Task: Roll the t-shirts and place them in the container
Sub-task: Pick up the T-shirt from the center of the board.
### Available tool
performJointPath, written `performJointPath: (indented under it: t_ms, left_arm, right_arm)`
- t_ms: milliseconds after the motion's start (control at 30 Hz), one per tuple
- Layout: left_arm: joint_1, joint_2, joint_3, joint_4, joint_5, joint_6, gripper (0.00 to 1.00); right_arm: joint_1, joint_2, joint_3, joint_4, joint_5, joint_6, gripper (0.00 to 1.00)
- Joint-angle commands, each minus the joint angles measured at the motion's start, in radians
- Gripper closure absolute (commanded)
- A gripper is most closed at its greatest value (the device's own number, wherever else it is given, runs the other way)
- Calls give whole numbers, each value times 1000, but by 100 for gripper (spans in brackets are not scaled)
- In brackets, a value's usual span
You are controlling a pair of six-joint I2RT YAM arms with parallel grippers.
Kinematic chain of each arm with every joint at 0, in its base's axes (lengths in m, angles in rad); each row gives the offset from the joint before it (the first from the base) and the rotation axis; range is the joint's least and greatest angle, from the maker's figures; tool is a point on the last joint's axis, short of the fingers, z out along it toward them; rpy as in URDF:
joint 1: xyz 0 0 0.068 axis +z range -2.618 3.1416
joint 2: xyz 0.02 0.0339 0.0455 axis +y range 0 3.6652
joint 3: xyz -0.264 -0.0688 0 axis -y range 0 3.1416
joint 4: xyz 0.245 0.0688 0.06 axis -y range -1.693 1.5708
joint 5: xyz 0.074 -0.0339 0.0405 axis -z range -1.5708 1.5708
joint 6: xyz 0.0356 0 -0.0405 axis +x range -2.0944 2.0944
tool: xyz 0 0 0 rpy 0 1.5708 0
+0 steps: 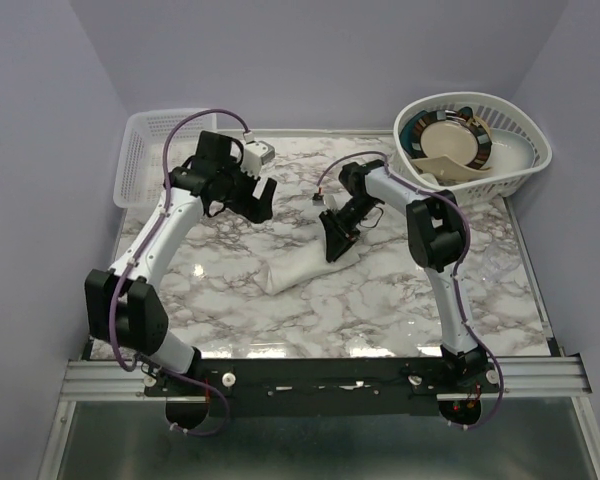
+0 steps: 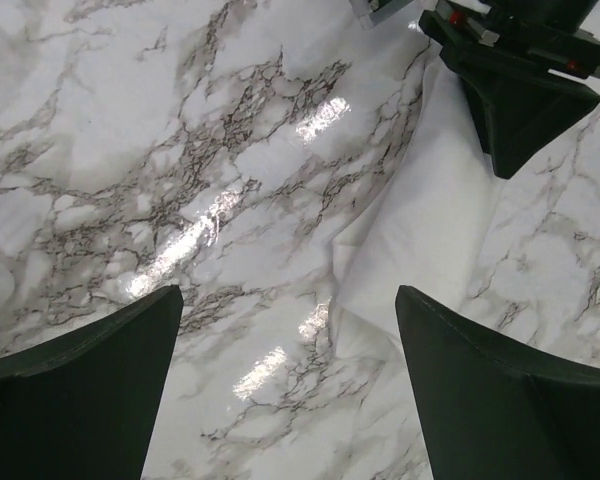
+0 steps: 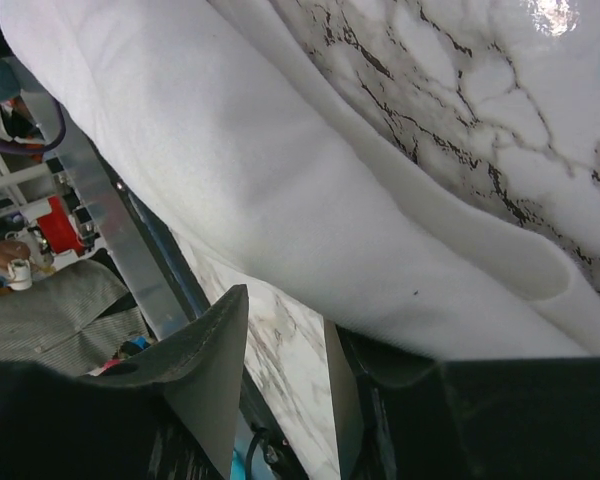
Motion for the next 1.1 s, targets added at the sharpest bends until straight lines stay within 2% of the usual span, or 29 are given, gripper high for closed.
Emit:
performJointPath:
  t_ms: [0, 267, 467, 567, 633, 867, 967, 1067]
  left_arm:
    - [2, 135, 8, -4, 54, -29, 2]
    - [11, 403, 155, 12, 290, -63, 2]
    - [16, 574, 247, -105, 345, 55, 2]
    - [25, 644, 267, -178, 442, 98, 2]
    - [23, 666, 266, -221, 506, 141, 2]
    - [16, 723, 209, -235, 595, 169, 2]
    - [-4, 781, 235, -336, 667, 251, 2]
    - [-30, 821, 240, -412, 659, 307, 2]
  right_arm:
    - [12, 69, -39, 140, 240, -34, 55]
    - [15, 70, -38, 146, 259, -17, 57]
    - [15, 84, -16, 117, 228, -38, 60]
    - [16, 87, -13, 111, 228, -43, 61]
    - [15, 89, -12, 111, 231, -43, 61]
    - [15, 83, -1, 108, 216, -52, 61]
    - [15, 83, -2, 105, 214, -57, 61]
    - [19, 81, -7, 111, 225, -55, 61]
